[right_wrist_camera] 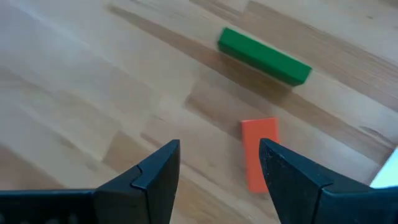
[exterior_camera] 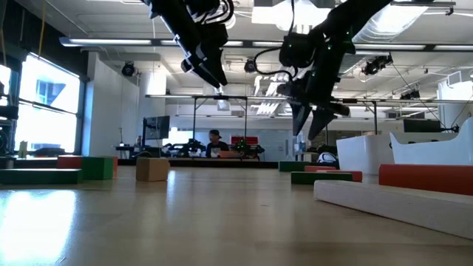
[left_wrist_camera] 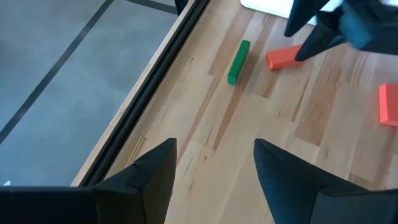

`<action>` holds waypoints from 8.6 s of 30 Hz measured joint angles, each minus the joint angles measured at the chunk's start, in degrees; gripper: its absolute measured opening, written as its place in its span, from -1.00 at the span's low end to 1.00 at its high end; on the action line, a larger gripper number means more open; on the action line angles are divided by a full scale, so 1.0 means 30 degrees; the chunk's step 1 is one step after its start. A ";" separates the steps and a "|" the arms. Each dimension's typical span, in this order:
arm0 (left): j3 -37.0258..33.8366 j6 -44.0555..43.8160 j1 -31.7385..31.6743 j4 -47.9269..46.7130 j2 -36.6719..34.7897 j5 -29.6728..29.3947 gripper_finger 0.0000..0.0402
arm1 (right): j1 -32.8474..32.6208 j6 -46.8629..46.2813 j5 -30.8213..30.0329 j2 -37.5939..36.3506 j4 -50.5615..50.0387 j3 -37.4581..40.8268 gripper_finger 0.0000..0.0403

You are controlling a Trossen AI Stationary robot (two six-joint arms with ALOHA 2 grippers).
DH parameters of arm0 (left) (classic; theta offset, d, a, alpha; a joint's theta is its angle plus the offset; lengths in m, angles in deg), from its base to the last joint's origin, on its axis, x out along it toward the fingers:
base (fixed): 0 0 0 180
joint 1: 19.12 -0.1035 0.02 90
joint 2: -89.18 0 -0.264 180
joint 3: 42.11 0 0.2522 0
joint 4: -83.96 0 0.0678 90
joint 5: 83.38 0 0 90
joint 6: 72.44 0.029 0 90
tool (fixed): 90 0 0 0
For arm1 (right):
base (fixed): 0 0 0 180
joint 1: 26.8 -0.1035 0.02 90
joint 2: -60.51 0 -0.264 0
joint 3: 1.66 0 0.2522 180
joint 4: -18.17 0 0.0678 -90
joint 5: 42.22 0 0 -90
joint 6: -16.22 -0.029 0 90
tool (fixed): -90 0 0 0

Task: Sort & place blocks by color
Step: Put the orange block into the bottom white bin, then put the brown block into the top white bin

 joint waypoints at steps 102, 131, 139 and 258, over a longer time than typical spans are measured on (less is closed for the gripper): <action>-0.0007 -0.3010 0.0015 -0.1188 0.0000 0.0015 0.00 | -1.1287 -1.0473 -0.3700 0.0740 -1.7250 -0.4033 -0.57; -0.2252 -1.4882 0.6487 -0.5889 0.0000 0.0251 0.00 | -1.5163 -1.5541 0.0350 -0.9747 -1.0219 0.7351 -0.43; -0.3125 -1.8393 0.8464 -0.5872 0.0000 -0.0401 0.00 | -1.5170 -1.5008 0.0357 -0.9747 -1.0256 0.7329 -0.22; 0.0503 -2.0640 0.0535 1.8382 0.6149 2.1652 -0.47 | -1.1402 0.8785 -1.1568 -1.2887 1.3147 0.7297 -0.11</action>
